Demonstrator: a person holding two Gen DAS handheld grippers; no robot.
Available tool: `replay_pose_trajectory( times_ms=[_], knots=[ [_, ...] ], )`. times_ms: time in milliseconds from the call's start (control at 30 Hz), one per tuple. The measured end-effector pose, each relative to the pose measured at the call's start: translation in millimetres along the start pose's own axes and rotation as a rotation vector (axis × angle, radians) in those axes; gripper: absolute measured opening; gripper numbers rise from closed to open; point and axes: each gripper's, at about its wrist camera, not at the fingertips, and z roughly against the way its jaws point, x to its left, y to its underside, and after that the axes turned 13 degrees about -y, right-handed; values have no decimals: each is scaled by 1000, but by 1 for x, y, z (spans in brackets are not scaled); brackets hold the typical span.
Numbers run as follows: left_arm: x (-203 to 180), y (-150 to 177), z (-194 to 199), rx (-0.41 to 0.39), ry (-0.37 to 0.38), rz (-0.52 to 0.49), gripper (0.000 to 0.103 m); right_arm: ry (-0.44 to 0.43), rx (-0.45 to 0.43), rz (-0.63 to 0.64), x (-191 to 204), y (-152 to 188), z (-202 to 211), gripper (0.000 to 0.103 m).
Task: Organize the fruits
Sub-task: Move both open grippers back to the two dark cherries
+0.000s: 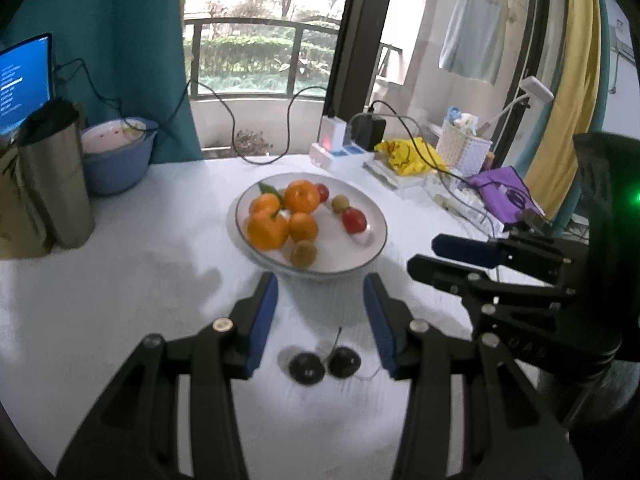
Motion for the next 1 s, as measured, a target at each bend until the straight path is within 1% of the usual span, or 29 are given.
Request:
replay_pose_trajectory(
  times_ms=[300,600,867,1000],
  knots=[
    [6,29,3,37,-19,-3,46,-25,16,-15,13,22,-7,34],
    [11,56,-12,100,-32,9,46,-52,68,-43,12,47,-26,34],
    [10,60,-26,130,-20,1,46,-70,93,-68,6,52,-40,34],
    [10,59,-33,142,-15,1,46,-100,99,-68,8,50,-46,34]
  ],
)
